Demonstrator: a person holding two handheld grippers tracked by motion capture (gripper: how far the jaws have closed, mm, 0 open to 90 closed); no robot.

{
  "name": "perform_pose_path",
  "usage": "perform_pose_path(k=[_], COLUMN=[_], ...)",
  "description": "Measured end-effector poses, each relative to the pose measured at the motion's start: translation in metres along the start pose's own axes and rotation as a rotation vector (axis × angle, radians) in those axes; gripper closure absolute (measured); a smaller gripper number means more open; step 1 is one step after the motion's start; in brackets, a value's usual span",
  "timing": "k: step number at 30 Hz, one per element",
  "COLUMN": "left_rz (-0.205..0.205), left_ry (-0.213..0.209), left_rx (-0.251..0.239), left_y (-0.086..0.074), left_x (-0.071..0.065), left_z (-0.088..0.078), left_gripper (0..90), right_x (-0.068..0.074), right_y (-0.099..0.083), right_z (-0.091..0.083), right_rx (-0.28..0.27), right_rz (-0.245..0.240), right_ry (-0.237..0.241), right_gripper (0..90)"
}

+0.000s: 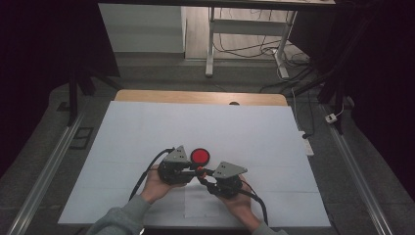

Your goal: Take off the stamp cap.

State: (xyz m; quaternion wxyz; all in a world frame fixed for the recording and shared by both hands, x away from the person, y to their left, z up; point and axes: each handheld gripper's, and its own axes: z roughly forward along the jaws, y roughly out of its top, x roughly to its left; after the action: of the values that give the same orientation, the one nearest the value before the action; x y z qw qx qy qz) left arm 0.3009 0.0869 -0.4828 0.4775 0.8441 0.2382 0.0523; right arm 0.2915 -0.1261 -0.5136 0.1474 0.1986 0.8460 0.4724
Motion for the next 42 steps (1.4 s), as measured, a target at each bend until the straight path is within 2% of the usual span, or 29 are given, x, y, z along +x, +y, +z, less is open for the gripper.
perform_pose_path(k=[15,42], left_rz=[-0.002,-0.001], left_ry=[0.0,0.007], left_rx=[-0.009,-0.007], left_y=[0.0001,-0.0004], left_x=[-0.0005,-0.001], left_z=[-0.0011,-0.0007], left_gripper=[72.7,72.8], right_x=[0.0,0.0009], right_y=[-0.0007,-0.0022], right_z=[-0.0006,-0.0005], right_rx=[-0.021,-0.02], right_rz=[-0.003,-0.01], right_ry=[0.003,-0.008], right_gripper=[64.5,64.6])
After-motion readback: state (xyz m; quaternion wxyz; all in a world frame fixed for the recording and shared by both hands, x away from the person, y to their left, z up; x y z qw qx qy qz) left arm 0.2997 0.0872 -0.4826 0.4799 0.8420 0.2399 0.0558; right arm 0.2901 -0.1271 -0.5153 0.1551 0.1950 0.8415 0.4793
